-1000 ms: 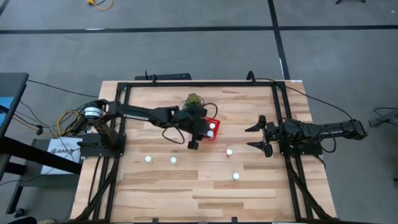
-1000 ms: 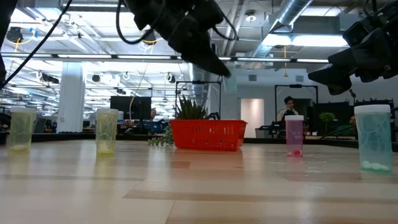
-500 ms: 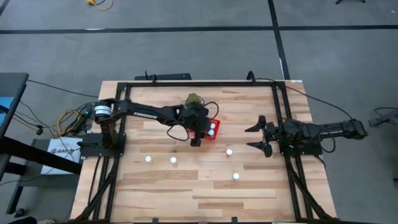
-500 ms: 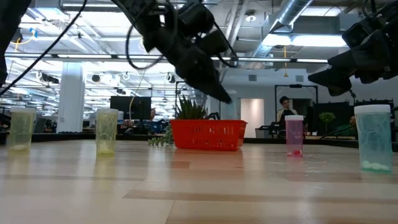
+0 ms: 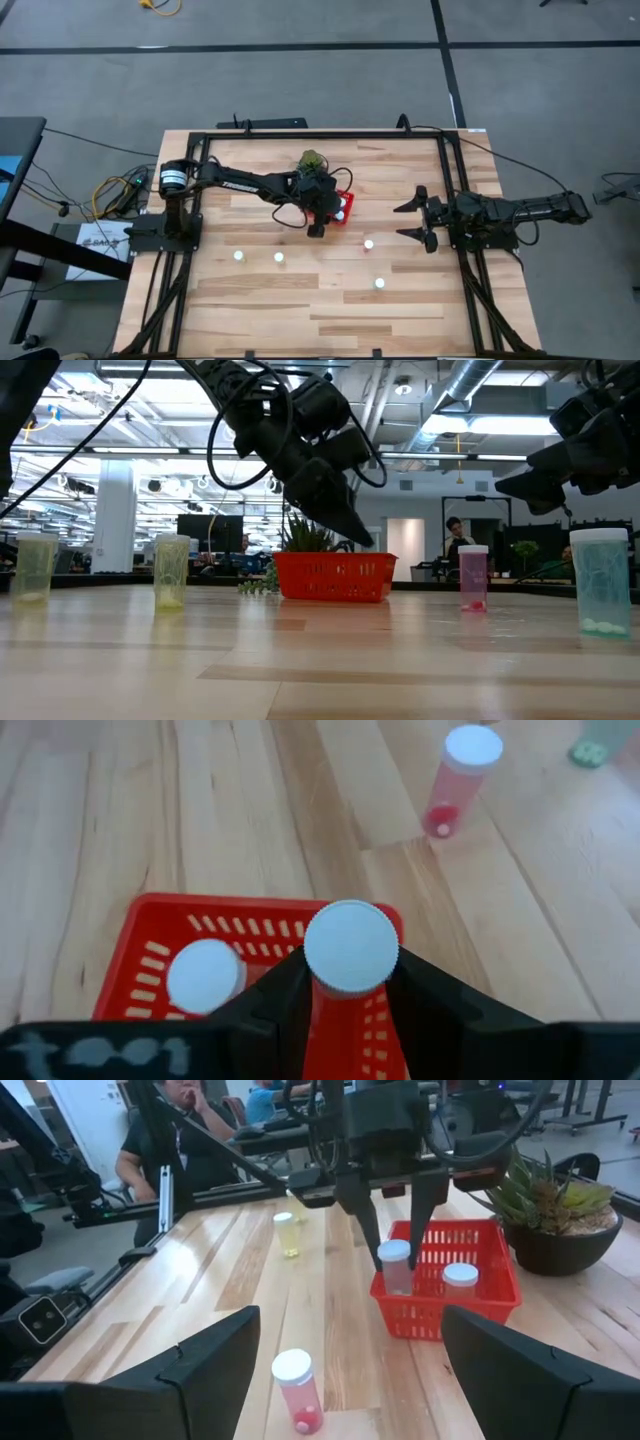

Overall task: Pick and place pill bottles into a basket
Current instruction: Put the top blue medicine bottle into the red bin

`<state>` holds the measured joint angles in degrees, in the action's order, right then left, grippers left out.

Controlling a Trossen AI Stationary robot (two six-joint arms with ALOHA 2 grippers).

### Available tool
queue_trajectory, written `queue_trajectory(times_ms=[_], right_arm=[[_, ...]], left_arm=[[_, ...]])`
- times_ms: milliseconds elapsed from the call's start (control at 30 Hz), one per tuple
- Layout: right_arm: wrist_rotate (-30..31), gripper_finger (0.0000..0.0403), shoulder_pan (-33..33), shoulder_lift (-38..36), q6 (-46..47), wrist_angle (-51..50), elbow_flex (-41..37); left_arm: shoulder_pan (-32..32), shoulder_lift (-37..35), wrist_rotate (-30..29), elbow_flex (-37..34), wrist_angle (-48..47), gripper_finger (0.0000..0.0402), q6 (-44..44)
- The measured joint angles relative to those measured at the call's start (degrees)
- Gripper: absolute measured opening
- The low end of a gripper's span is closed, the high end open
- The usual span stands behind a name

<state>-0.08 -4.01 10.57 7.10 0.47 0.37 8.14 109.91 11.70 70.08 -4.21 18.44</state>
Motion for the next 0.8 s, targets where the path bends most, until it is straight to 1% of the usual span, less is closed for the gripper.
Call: queue_trajectory(times_ms=[233, 433, 800], right_arm=[[0.0, 0.0306, 0.0, 0.0, 0.0, 0.0, 0.0], [0.0, 0.0306, 0.0, 0.0, 0.0, 0.0, 0.0], [0.0, 0.0306, 0.0, 0.0, 0.0, 0.0, 0.0]], left_arm=[[0.0, 0.0, -0.3, 0.0, -0.4, 0.011, 0.3], [0.3, 2.1, -0.3, 0.1, 2.0, 0.011, 0.6], [0.6, 3.5, -0.5, 0.0, 1.8, 0.011, 0.6]])
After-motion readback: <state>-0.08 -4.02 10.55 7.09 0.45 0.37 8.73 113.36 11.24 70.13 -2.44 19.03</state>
